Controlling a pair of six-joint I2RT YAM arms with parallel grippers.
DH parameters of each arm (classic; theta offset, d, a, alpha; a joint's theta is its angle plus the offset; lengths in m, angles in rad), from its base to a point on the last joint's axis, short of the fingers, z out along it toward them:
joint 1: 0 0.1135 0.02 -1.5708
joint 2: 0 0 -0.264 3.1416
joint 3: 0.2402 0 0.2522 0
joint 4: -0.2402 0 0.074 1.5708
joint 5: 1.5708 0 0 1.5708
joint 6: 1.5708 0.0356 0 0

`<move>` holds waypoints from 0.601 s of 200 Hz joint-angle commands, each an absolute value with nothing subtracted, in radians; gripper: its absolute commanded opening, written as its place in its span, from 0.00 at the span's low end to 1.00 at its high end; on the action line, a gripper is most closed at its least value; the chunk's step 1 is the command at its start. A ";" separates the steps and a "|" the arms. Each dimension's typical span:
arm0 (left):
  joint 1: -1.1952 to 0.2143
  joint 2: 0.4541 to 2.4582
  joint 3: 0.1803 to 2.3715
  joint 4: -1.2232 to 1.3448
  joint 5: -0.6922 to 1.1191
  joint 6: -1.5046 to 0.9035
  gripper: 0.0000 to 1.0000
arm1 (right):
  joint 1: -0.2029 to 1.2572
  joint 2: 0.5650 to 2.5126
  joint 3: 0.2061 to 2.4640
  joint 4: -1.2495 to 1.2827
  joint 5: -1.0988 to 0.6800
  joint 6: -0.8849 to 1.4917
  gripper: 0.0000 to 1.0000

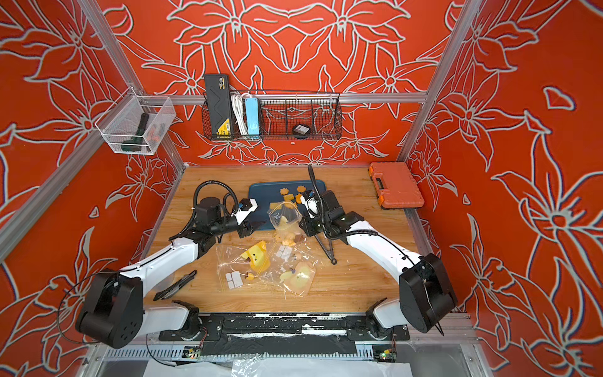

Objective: Put the cookies into a resealable bag to prevent moisture
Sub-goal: Adjust the ziploc bag at the center of the board.

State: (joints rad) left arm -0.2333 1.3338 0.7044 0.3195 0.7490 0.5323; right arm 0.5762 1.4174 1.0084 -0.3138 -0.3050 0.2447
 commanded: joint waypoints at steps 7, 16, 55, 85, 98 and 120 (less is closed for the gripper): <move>-0.222 1.403 0.760 0.231 0.925 0.693 0.61 | 0.572 1.427 1.047 -0.325 -0.312 0.222 0.33; -0.222 1.423 0.772 0.210 0.947 0.718 0.61 | 0.572 1.427 1.047 -0.329 -0.311 0.221 0.33; -0.222 1.514 0.845 0.143 0.989 0.811 0.84 | 0.573 1.427 1.052 -0.336 -0.311 0.219 0.33; -0.222 1.584 0.917 0.111 0.989 0.858 0.90 | 0.572 1.436 1.060 -0.341 -0.317 0.219 0.33; -0.224 1.607 0.935 0.100 1.002 0.868 0.93 | 0.572 1.440 1.063 -0.343 -0.319 0.219 0.33; -0.235 1.624 0.948 0.095 1.022 0.879 0.93 | 0.572 1.445 1.068 -0.347 -0.316 0.218 0.33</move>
